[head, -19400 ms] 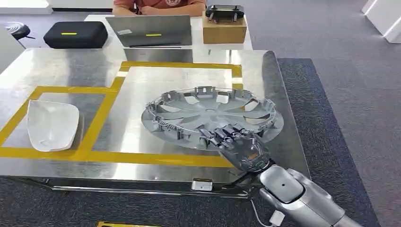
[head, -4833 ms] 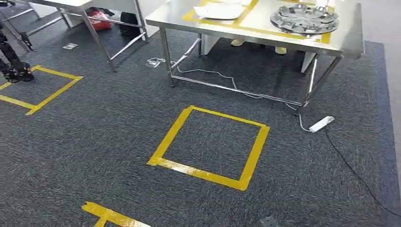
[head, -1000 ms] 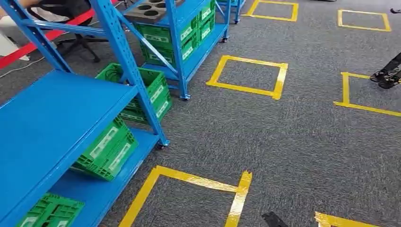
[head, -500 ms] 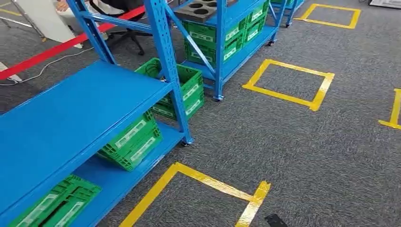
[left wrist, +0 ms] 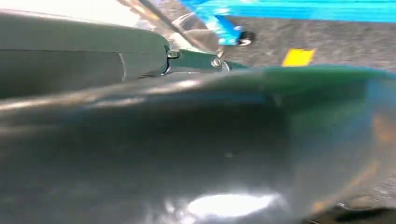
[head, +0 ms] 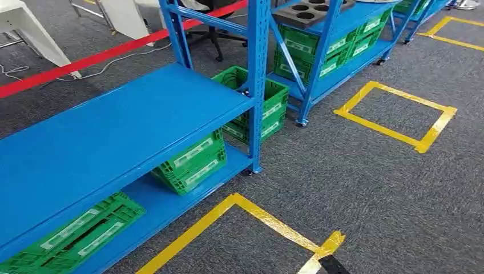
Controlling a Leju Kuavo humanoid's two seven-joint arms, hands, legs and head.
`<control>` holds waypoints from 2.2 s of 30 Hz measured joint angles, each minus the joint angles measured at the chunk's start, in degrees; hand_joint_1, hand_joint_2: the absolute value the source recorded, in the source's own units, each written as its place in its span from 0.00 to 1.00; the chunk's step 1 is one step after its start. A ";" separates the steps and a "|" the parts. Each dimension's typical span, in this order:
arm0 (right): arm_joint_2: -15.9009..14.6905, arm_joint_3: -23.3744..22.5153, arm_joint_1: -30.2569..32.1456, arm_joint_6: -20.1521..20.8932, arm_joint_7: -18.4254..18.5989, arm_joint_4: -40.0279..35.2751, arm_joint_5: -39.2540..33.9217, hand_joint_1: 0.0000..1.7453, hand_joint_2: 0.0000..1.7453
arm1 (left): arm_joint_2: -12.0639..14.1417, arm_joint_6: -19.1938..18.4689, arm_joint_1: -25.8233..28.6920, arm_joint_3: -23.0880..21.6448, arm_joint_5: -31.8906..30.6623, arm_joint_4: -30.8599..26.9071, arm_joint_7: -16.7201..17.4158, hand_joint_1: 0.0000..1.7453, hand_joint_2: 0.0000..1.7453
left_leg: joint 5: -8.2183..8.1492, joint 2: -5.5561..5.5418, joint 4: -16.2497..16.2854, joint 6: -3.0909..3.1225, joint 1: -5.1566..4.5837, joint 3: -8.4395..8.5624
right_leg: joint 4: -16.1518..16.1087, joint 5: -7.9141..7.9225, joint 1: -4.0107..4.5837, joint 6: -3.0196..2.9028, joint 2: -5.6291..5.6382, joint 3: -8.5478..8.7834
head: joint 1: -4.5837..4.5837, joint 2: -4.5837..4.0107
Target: Take the parts from the cabinet and place them on the table.
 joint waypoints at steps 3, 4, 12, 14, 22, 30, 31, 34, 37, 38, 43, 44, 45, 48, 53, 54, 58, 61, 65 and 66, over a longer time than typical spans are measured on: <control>0.00 -0.02 0.04 -0.28 -0.15 -0.09 -0.09 0.00 0.00 | -0.11 0.17 -0.19 0.02 0.00 0.26 -0.09 0.00 0.00 | 0.52 -1.98 -0.58 0.38 0.69 0.06 | 8.47 -4.64 -0.71 0.64 8.00 -4.08 | 0.55 0.00; 0.00 -0.02 0.16 -0.28 -0.15 -0.09 -0.13 0.00 0.00 | -0.18 0.15 -0.40 0.00 0.00 0.33 -0.09 0.00 0.00 | 0.51 -2.73 -0.58 0.41 0.67 0.06 | 12.90 -6.34 -0.94 0.83 8.58 -6.34 | 0.61 0.00; 0.31 -0.09 0.75 -1.70 -0.02 -0.09 -0.31 0.00 0.00 | -0.29 0.52 -0.33 -0.09 0.44 0.57 -0.13 0.00 0.00 | -0.24 -8.94 1.26 -1.24 0.93 -0.59 | 1.13 1.21 -1.65 0.77 13.85 -2.39 | 0.83 0.00; 0.41 -0.09 0.73 -1.73 0.00 -0.09 -0.35 0.00 0.00 | -0.31 0.61 0.03 -0.13 0.46 0.57 -0.13 0.00 0.00 | 0.12 -10.13 1.01 -1.81 1.24 -0.84 | 1.21 1.20 -1.32 0.05 12.65 -2.08 | 0.59 0.00; 0.79 -0.26 1.18 -1.68 -0.26 -0.09 -0.55 0.00 0.00 | -0.20 1.57 -0.13 -0.17 0.15 0.61 -0.83 0.00 0.00 | -6.56 -2.72 17.87 -3.18 1.34 -8.97 | 0.84 0.78 -1.21 -1.89 5.77 -1.51 | -0.40 -0.02; 0.68 -0.63 0.81 -1.33 -1.20 -0.09 -1.01 0.00 0.00 | 0.02 1.92 -0.51 -0.15 0.00 1.07 -1.62 0.00 0.00 | -0.24 1.27 1.15 -0.16 -0.52 -1.27 | 0.01 -0.37 -0.50 -0.37 0.06 0.48 | -0.48 -0.02; 0.72 -0.68 0.77 -1.61 -1.20 -0.15 -0.98 0.00 0.00 | -0.11 1.90 -0.40 -0.15 -0.02 1.18 -1.62 0.00 0.00 | 0.30 0.49 0.00 0.16 0.17 -0.42 | -0.30 -0.78 -0.29 0.03 -0.21 0.52 | -0.48 0.00; 0.74 -1.01 0.87 -2.10 -1.20 -0.15 -1.01 0.00 0.00 | -0.17 1.97 -0.82 -0.09 -0.09 1.68 -1.81 0.00 0.00 | 0.68 -1.78 -0.57 0.53 0.73 -0.23 | 8.92 -5.48 -0.94 0.61 8.02 -3.87 | 0.15 -0.02; 0.74 -1.16 1.38 -2.10 -1.13 -0.09 -1.03 0.00 0.00 | -0.66 1.95 -1.31 -0.13 -0.15 2.64 -2.27 0.00 0.00 | 0.56 -4.59 -0.52 0.55 0.78 -0.10 | 17.10 -6.50 -1.10 0.99 8.80 -9.36 | 0.20 -0.02; 0.74 -1.27 1.42 -2.12 -1.14 -0.09 -1.03 0.00 0.00 | -0.70 1.95 -1.27 -0.13 -0.15 2.91 -2.27 0.00 0.00 | 0.46 -5.48 -0.45 0.40 0.89 0.05 | 14.79 -4.04 -1.13 1.07 8.84 -8.91 | 0.19 -0.02; 0.90 -1.51 1.36 -2.12 -1.29 0.00 -1.03 0.00 0.00 | -0.70 1.95 -1.77 -0.09 -0.15 3.87 -2.69 0.00 0.00 | -0.40 -8.96 1.26 -1.35 1.04 -0.79 | 1.44 1.76 -2.06 0.67 14.32 -3.03 | 0.15 0.00; 0.90 -1.53 1.33 -2.10 -1.27 0.00 -1.05 0.00 0.00 | -0.72 1.95 -1.81 -0.09 -0.13 4.22 -2.93 0.00 0.00 | -0.24 -9.65 1.13 -1.58 1.19 -0.84 | 1.50 1.69 -1.82 0.31 13.71 -2.97 | 0.15 0.00; 0.94 -1.55 1.45 -2.10 -1.27 0.00 -1.18 0.00 0.00 | -0.72 1.92 -1.75 -0.09 -0.15 4.61 -3.13 0.00 0.00 | -0.08 -10.34 1.01 -1.86 1.35 -0.92 | 1.51 1.68 -1.70 -0.04 13.08 -2.84 | 0.15 -0.02; 1.16 -1.64 1.29 -2.10 -1.40 0.00 -1.33 0.00 0.00 | -0.88 1.88 -1.92 -0.11 -0.07 5.40 -3.85 0.00 0.00 | -2.62 -5.35 4.95 -2.66 1.04 -2.64 | 1.21 1.69 -2.04 -1.41 10.79 -2.41 | -0.75 -0.02; 1.18 -1.92 1.75 -1.62 -1.92 0.00 -2.10 0.00 0.00 | -1.25 1.60 -3.07 -0.11 0.04 7.10 -6.56 0.00 0.00 | -6.41 -2.63 18.14 -3.02 1.44 -9.31 | 1.22 0.97 -1.49 -1.80 6.58 -1.98 | -0.81 -0.02; 1.18 -1.95 1.67 -1.46 -2.10 0.00 -2.30 0.00 0.00 | -1.27 1.57 -2.98 -0.11 0.20 7.37 -6.93 0.00 0.00 | -3.94 -2.56 14.47 -2.71 1.40 -7.52 | 1.22 0.80 -1.42 -1.75 6.22 -1.70 | -0.85 -0.02; 1.27 -2.76 1.11 0.40 -2.71 0.00 -3.65 0.00 0.00 | -1.20 0.00 -3.32 0.00 1.25 8.31 -9.36 0.00 0.00 | -0.35 -1.85 1.48 -0.88 0.60 -1.01 | 1.17 0.09 -1.11 -0.78 5.61 -1.54 | -0.90 -0.02; 0.83 -3.39 0.99 2.87 -2.49 0.00 -4.50 0.00 1.00 | -1.42 -2.43 -3.44 0.09 1.62 9.20 -10.49 0.00 1.00 | -0.55 -1.83 1.42 -2.29 0.79 -0.92 | 1.11 -0.09 -1.02 -1.02 5.63 -1.64 | -0.66 -0.02; 0.57 -4.55 0.90 4.90 -2.49 0.00 -6.43 0.00 1.00 | -1.27 -6.08 -4.06 0.35 2.82 10.58 -11.30 0.00 1.00 | -0.56 -1.82 1.42 -2.11 0.75 -0.93 | 0.42 0.18 -1.09 -0.52 5.70 -0.63 | -0.66 -0.02; 0.50 -4.96 0.86 4.98 -2.84 0.00 -7.42 0.00 1.00 | -1.31 -6.38 -4.22 0.44 3.19 11.03 -11.30 0.00 1.00 | -0.60 -1.82 1.42 -2.01 0.77 -0.90 | 0.29 0.28 -1.08 -0.35 5.72 -0.53 | -0.68 -0.02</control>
